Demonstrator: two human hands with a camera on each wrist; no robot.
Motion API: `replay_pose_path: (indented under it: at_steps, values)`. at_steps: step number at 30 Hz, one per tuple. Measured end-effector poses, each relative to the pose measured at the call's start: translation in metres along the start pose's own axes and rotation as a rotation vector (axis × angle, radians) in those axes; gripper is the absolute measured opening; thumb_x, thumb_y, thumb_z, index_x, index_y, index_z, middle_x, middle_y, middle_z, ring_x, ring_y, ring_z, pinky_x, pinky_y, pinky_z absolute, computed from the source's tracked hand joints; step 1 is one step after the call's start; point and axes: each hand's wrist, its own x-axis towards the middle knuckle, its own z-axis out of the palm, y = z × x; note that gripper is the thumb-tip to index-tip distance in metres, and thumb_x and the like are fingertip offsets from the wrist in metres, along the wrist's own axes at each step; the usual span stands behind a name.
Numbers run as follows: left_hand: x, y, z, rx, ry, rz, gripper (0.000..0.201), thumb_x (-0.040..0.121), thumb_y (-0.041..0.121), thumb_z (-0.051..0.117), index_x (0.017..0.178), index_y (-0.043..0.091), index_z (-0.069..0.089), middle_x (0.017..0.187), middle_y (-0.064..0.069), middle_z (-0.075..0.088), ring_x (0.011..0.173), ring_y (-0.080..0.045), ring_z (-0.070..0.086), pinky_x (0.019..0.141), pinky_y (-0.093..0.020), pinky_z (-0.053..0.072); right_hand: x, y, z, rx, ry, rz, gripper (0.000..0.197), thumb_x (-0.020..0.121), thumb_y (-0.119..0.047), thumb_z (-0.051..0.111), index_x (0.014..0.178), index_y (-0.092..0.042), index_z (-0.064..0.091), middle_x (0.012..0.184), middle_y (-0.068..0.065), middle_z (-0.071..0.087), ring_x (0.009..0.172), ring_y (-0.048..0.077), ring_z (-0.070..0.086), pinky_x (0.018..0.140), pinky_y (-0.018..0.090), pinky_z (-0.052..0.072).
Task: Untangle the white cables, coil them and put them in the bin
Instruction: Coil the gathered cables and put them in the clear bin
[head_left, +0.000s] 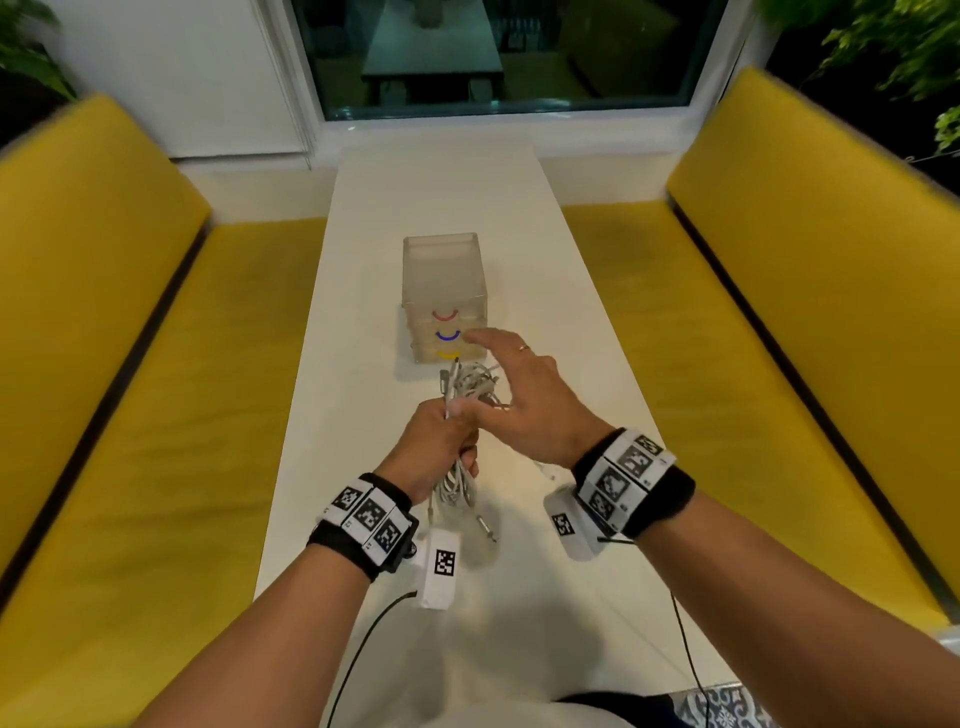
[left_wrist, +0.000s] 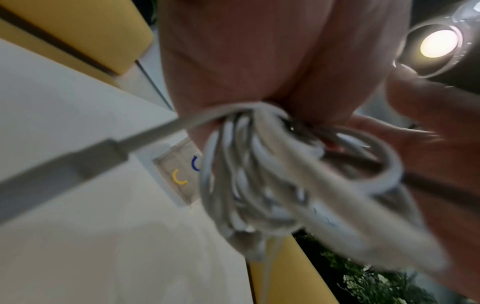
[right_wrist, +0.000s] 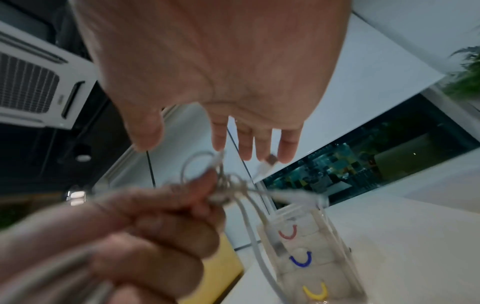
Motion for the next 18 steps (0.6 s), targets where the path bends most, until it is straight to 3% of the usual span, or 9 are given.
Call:
replay_pose_path:
  at_steps: [3, 5, 7, 8, 9, 11, 14, 18]
  values:
    - [0.0, 0.007, 0.004, 0.055, -0.031, 0.009, 0.036, 0.102, 0.009, 0.05, 0.073, 0.018, 0.067, 0.049, 0.001, 0.035, 0.04, -0.017, 0.039, 0.052, -0.034, 0.047, 0.008, 0.01, 0.011, 0.167, -0.118, 0.158, 0.075, 0.076, -0.07, 0.068, 0.14, -0.042, 0.041, 0.134, -0.011, 0.06, 0.12, 0.012, 0.059, 0.107, 0.041, 0.043]
    - [0.0, 0.006, 0.002, 0.064, 0.007, 0.012, 0.029, 0.103, 0.011, 0.052, 0.079, 0.012, 0.067, 0.048, 0.0, 0.041, 0.04, -0.017, 0.044, 0.053, -0.036, 0.047, 0.007, 0.015, 0.019, 0.386, -0.095, 0.213, 0.066, 0.082, -0.058, 0.072, 0.137, -0.034, 0.047, 0.121, -0.007, 0.066, 0.107, 0.008, 0.065, 0.097, 0.035, 0.052]
    - [-0.001, 0.004, 0.0, 0.097, 0.051, 0.031, 0.023, 0.102, 0.017, 0.056, 0.086, 0.01, 0.071, 0.052, -0.003, 0.055, 0.044, -0.019, 0.053, 0.054, -0.036, 0.048, 0.001, 0.015, 0.03, 0.591, -0.072, 0.275, 0.052, 0.092, -0.037, 0.069, 0.138, -0.024, 0.048, 0.118, -0.003, 0.067, 0.099, 0.002, 0.066, 0.085, 0.027, 0.053]
    - [-0.001, 0.002, 0.001, 0.12, 0.074, 0.049, 0.02, 0.101, 0.02, 0.058, 0.09, 0.012, 0.073, 0.059, -0.003, 0.064, 0.05, -0.017, 0.06, 0.054, -0.034, 0.051, -0.003, 0.012, 0.036, 0.682, -0.07, 0.326, 0.048, 0.096, -0.034, 0.066, 0.139, -0.024, 0.047, 0.117, -0.002, 0.068, 0.098, 0.003, 0.066, 0.081, 0.026, 0.054]
    - [-0.001, 0.0, 0.002, 0.148, 0.1, 0.064, 0.018, 0.1, 0.023, 0.06, 0.093, 0.015, 0.075, 0.069, -0.002, 0.072, 0.059, -0.016, 0.067, 0.057, -0.033, 0.054, -0.006, 0.008, 0.044, 0.783, -0.074, 0.38, 0.045, 0.098, -0.035, 0.062, 0.139, -0.025, 0.046, 0.119, 0.001, 0.068, 0.101, 0.007, 0.066, 0.082, 0.03, 0.056]
    - [0.001, -0.003, 0.005, 0.247, 0.188, 0.091, 0.014, 0.098, 0.021, 0.061, 0.094, 0.015, 0.074, 0.082, -0.005, 0.076, 0.072, -0.018, 0.073, 0.061, -0.032, 0.058, -0.009, -0.001, 0.058, 1.015, -0.029, 0.477, 0.041, 0.102, -0.035, 0.053, 0.139, -0.018, 0.047, 0.124, 0.009, 0.067, 0.11, 0.018, 0.065, 0.094, 0.041, 0.055]
    - [0.002, -0.005, 0.007, 0.351, 0.351, 0.106, 0.017, 0.093, 0.023, 0.067, 0.088, 0.009, 0.06, 0.079, -0.009, 0.067, 0.067, -0.02, 0.065, 0.051, -0.026, 0.048, -0.004, -0.012, 0.062, 1.27, 0.109, 0.614, 0.041, 0.104, -0.024, 0.048, 0.135, 0.002, 0.052, 0.124, 0.022, 0.062, 0.113, 0.028, 0.061, 0.108, 0.047, 0.045]
    - [0.001, -0.003, -0.001, 0.372, 0.318, 0.105, 0.019, 0.093, 0.031, 0.07, 0.084, 0.015, 0.063, 0.077, -0.005, 0.068, 0.066, -0.014, 0.066, 0.054, -0.021, 0.047, -0.001, -0.016, 0.055, 1.353, 0.152, 0.664, 0.035, 0.101, -0.012, 0.047, 0.124, 0.012, 0.056, 0.119, 0.029, 0.064, 0.108, 0.034, 0.063, 0.094, 0.042, 0.053]
